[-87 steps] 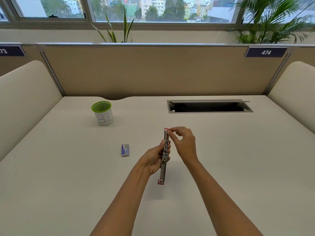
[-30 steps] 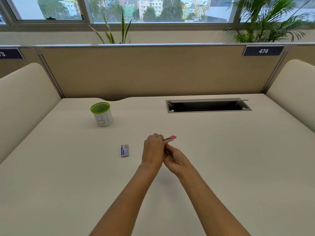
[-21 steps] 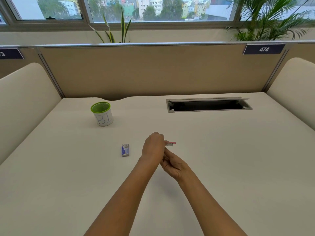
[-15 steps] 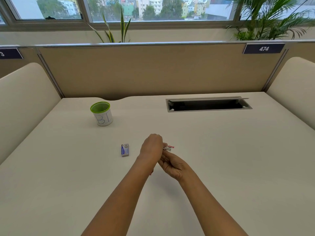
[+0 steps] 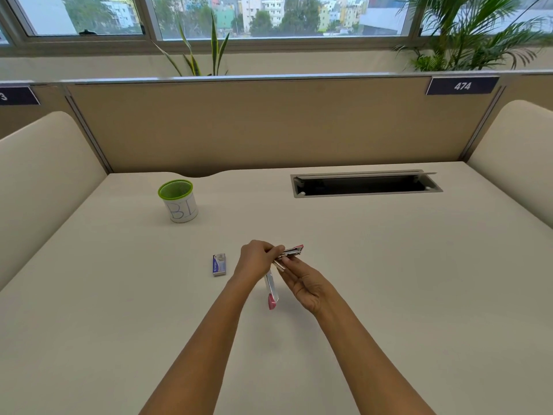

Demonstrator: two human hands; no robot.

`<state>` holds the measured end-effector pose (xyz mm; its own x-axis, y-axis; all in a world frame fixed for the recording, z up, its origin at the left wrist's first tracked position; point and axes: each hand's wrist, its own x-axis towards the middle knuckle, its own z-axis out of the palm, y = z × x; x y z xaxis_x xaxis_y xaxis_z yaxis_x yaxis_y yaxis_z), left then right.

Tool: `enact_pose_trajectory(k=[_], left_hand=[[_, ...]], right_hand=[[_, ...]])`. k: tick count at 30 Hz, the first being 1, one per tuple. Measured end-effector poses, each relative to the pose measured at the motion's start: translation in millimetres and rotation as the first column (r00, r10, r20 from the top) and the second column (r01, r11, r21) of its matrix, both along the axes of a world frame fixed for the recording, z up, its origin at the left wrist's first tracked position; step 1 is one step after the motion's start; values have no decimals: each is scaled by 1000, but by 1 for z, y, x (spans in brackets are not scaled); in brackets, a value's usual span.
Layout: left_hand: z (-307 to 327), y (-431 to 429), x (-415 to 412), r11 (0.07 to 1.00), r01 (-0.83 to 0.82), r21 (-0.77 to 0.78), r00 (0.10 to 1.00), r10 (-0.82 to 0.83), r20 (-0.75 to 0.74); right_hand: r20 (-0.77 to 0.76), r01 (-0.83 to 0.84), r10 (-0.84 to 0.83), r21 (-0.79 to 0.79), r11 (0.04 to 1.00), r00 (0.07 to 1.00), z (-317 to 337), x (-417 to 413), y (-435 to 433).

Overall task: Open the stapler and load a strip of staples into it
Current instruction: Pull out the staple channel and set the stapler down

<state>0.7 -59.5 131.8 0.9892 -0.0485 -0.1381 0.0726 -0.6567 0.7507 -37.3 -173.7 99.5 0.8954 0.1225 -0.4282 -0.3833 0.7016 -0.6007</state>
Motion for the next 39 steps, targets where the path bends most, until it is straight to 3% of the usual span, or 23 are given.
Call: enact_pose_trajectory(k=[7, 11, 16, 27, 34, 39], left_hand=[[-10, 10, 2, 910, -161, -382, 971, 77, -226], [-12, 13, -1, 708, -345, -616, 879, 15, -476], [-21, 18, -3, 543, -438, -717, 780, -167, -603], [-30, 17, -3, 495, -464, -735, 791, -143, -595], [-27, 15, -5, 577, -394, -715, 815, -140, -562], [-26, 20, -6, 523, -356, -774, 832, -201, -518]], right_hand=[[9, 36, -36, -19, 999, 999, 4, 4, -6], [29, 47, -45, -76, 996, 999, 7, 3, -9], [38, 116, -112, -121, 986, 993, 4, 6, -14], [22, 49, -47, -61, 997, 999, 13, 5, -20], [19, 93, -92, -37, 995, 996, 17, 6, -20], [-9, 62, -62, 26, 998, 998, 21, 8, -25]])
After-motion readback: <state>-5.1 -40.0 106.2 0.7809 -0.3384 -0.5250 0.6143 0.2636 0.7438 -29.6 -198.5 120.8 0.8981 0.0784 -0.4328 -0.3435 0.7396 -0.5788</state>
